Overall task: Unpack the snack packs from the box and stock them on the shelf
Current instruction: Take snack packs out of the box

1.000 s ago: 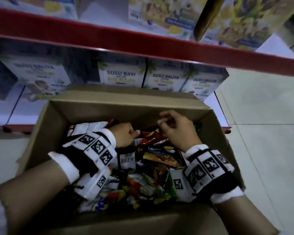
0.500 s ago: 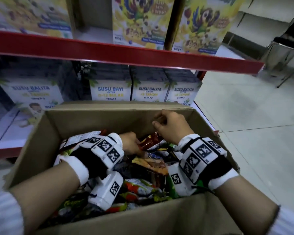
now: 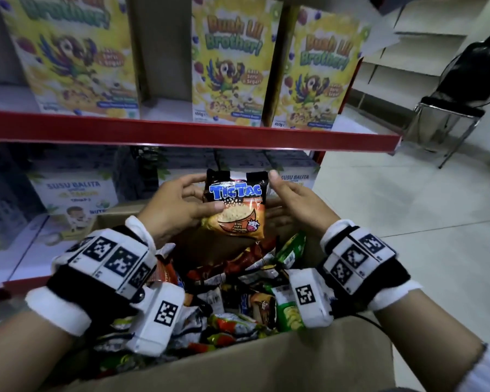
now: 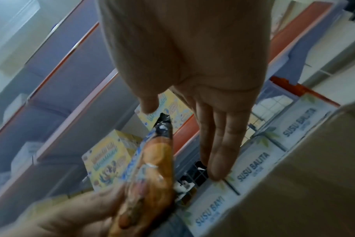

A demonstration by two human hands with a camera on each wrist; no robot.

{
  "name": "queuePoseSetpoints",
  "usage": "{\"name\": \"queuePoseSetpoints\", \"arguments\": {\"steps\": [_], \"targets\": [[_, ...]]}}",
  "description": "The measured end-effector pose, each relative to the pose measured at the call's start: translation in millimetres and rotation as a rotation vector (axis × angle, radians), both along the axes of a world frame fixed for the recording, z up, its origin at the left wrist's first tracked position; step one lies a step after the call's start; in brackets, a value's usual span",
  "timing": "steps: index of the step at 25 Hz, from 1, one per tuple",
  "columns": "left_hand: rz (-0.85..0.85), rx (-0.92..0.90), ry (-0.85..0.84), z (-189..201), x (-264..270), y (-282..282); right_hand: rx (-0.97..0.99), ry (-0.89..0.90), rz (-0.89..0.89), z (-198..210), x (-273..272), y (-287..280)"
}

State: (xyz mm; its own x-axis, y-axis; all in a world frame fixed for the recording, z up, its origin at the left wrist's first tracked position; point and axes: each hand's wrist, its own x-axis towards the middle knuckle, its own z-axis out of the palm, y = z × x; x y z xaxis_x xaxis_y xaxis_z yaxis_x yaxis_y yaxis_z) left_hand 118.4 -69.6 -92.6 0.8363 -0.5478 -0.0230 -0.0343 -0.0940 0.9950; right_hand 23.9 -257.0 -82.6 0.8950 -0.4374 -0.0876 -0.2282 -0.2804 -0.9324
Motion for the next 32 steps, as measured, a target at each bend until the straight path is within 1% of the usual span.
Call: {"name": "queuePoseSetpoints", "arguments": {"steps": [1, 2, 3, 4, 6, 8, 9, 10, 12, 13, 14, 15, 16, 17, 18, 21, 24, 27, 30, 32], "targets": [[0.014, -0.018, -0.040, 2, 0, -1, 0.137, -0.010, 0.005, 7, 1, 6], [0.029, -0.032, -0.073, 5, 0, -1, 0.228, -0.028, 0.010, 14, 2, 11], [0.042, -0.047, -0.097, 6, 1, -3, 0.255, -0.048, 0.002, 19, 4, 14], [0.047, -0.053, -0.105, 7, 2, -4, 0.262, -0.067, -0.026, 22, 7, 17], [0.008, -0.048, -0.066, 7, 3, -6, 0.243, -0.126, -0.092, 17, 9, 20], [-0.090, 0.041, -0.044, 5, 4, -6, 0.163, -0.162, -0.145, 3, 7, 20], [-0.161, 0.152, -0.095, 2, 4, -6, 0.108, -0.151, -0.162, -4, 6, 18], [-0.259, 0.315, -0.202, -2, 1, -6, 0.068, -0.144, -0.177, -10, 4, 12], [-0.508, 0.668, -0.479, -18, -7, -7, 0.055, -0.140, -0.191, -14, 2, -1], [-0.660, 0.833, -0.578, -29, -13, -10, 0.072, -0.128, -0.192, -14, 2, -8], [-0.813, 0.987, -0.627, -42, -20, -12, 0.079, -0.110, -0.193, -15, 3, -14], [-0.945, 1.121, -0.621, -56, -28, -16, 0.069, -0.088, -0.194, -17, 3, -19], [-1.038, 1.219, -0.584, -68, -36, -19, 0.053, -0.066, -0.187, -20, 4, -21], [-1.088, 1.265, -0.562, -79, -43, -23, 0.041, -0.054, -0.181, -22, 5, -22], [-1.098, 1.265, -0.565, -87, -46, -26, 0.032, -0.048, -0.178, -25, 7, -22], [-1.027, 1.129, -0.558, -101, -42, -29, 0.000, -0.042, -0.128, -28, 14, -19], [-1.050, 1.054, -0.522, -109, -34, -27, -0.010, -0.024, -0.094, -26, 19, -15], [-1.007, 0.971, -0.526, -112, -32, -27, -0.012, -0.011, -0.090, -29, 21, -17], [-0.880, 0.865, -0.572, -98, -23, -24, 0.021, -0.029, -0.143, -29, 22, -21], [-0.702, 0.805, -0.592, -82, -9, -17, 0.161, -0.103, -0.195, -26, 20, -26]]}}
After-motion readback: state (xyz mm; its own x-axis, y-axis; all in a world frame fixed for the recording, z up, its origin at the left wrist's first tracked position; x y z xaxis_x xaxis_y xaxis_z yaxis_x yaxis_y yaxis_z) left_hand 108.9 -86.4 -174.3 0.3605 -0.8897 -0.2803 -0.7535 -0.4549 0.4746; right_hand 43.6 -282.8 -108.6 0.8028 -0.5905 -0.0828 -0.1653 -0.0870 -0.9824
